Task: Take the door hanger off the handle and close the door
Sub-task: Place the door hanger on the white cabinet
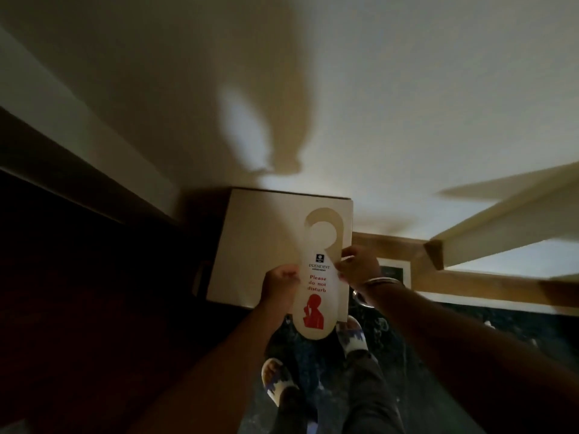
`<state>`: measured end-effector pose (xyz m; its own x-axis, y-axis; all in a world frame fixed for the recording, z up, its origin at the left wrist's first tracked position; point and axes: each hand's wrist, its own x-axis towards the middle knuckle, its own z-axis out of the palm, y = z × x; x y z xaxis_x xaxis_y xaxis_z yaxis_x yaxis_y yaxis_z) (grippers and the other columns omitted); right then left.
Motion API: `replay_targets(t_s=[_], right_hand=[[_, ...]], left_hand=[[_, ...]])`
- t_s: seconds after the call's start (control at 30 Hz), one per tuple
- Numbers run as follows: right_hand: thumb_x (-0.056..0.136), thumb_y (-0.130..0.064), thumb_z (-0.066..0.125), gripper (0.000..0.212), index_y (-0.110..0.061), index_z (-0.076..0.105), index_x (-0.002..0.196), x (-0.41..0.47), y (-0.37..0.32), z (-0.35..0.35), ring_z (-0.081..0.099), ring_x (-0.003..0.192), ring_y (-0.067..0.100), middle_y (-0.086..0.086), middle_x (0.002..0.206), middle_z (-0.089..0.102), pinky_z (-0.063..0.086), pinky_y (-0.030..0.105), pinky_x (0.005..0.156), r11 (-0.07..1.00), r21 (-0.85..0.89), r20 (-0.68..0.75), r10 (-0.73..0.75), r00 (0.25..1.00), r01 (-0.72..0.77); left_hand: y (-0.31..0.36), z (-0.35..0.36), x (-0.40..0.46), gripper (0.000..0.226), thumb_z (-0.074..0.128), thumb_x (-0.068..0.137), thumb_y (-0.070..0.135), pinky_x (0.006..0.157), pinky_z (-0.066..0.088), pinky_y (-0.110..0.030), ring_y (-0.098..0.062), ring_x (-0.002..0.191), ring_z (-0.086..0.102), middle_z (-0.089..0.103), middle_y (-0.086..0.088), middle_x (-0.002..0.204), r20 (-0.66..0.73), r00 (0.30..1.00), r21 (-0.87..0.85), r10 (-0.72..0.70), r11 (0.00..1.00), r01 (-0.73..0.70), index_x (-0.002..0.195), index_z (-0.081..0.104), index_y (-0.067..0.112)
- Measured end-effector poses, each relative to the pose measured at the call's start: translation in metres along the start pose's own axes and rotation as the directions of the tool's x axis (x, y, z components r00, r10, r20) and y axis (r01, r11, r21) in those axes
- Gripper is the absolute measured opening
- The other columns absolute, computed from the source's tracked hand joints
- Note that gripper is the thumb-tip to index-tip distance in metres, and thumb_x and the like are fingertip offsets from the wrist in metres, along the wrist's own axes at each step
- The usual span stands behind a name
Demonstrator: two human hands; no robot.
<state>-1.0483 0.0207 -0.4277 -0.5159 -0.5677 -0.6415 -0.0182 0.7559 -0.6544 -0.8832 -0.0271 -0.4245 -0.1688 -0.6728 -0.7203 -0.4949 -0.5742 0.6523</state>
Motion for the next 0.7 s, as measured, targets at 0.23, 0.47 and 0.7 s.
replay_targets(t_s=[0.23, 0.47, 0.7], right_hand=[[0.085, -0.009, 0.067, 0.010, -0.013, 0.060, 0.092, 0.133, 0.062, 0.036, 0.067, 0.090, 0.026, 0.008, 0.097, 0.068, 0.059, 0.045, 0.080, 0.984, -0.053, 0.088, 0.176, 0.981, -0.172], [0.082, -0.007, 0.069, 0.047, -0.015, 0.047, 0.122, 0.192, 0.104, 0.055, 0.062, 0.096, 0.028, 0.009, 0.111, 0.059, 0.057, 0.037, 0.069, 0.964, -0.044, 0.058, 0.264, 0.963, -0.261], [0.087, -0.008, 0.062, 0.029, -0.022, 0.053, 0.111, 0.155, 0.090, 0.035, 0.056, 0.077, 0.011, 0.007, 0.114, 0.063, 0.039, 0.016, 0.053, 0.961, -0.274, 0.072, 0.065, 0.995, -0.042]], left_hand=[[-0.049, 0.041, 0.113, 0.049, 0.056, 0.090, 0.008, 0.046, 0.044, -0.009, -0.002, 0.084, 0.055, 0.056, 0.017, 0.096, -0.012, 0.994, 0.080, -0.112, 0.990, 0.113, 0.136, 0.050, 0.022], [-0.099, 0.070, 0.172, 0.050, 0.060, 0.087, 0.000, 0.050, 0.047, -0.008, -0.003, 0.086, 0.063, 0.067, 0.003, 0.110, -0.001, 0.978, -0.012, -0.209, 0.978, 0.209, 0.134, 0.049, 0.014], [-0.071, 0.045, 0.150, 0.065, 0.051, 0.092, 0.004, 0.096, 0.044, -0.028, -0.022, 0.134, 0.043, 0.041, -0.004, 0.151, 0.026, 0.998, 0.248, -0.064, 0.967, 0.056, 0.150, 0.029, 0.024]])
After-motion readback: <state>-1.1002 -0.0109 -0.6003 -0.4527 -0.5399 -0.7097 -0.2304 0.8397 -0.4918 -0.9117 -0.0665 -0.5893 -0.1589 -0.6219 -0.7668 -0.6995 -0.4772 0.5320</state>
